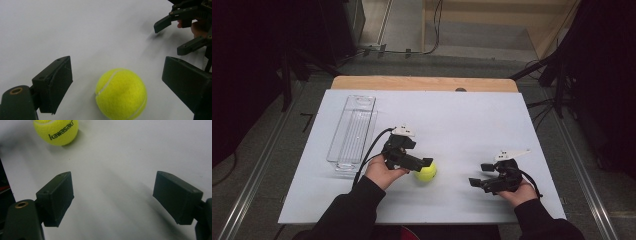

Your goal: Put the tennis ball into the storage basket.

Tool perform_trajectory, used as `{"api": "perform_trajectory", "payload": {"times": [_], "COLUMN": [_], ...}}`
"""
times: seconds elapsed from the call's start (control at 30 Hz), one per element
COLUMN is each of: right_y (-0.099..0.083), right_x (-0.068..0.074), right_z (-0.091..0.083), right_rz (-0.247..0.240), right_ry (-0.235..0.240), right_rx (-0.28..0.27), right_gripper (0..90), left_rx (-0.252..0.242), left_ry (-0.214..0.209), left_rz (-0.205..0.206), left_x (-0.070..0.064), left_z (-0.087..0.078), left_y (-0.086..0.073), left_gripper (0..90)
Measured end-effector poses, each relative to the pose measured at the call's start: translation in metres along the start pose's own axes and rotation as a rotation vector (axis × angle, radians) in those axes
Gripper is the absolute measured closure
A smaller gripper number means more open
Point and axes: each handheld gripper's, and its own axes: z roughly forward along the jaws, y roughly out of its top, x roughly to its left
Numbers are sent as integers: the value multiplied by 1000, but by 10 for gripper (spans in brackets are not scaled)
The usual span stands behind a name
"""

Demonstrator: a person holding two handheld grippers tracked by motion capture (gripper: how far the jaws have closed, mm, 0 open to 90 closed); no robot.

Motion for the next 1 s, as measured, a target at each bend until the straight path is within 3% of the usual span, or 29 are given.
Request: {"api": "perform_trajectory", "payload": {"times": [0.3, 0.47, 0.73, 0.83, 1.0], "right_y": [0, 0, 0, 0, 0], "right_x": [1, 1, 2, 2, 3], "right_z": [0, -1, 0, 0, 1], "right_rz": [-1, -2, -7, -13, -18], "right_ry": [1, 0, 1, 0, 5], "right_rx": [1, -3, 1, 1, 6], "right_gripper": [149, 149, 149, 149, 149], "left_rx": [1, 14, -7, -12, 11], "left_ry": [-1, 9, -3, -3, -14], "left_rz": [5, 38, 21, 33, 34], "left_x": [-2, -7, -6, -7, -8], "left_z": [6, 11, 16, 19, 26], "left_y": [-2, -5, -13, -17, -23], "left_gripper": [99, 99, 99, 99, 99]}}
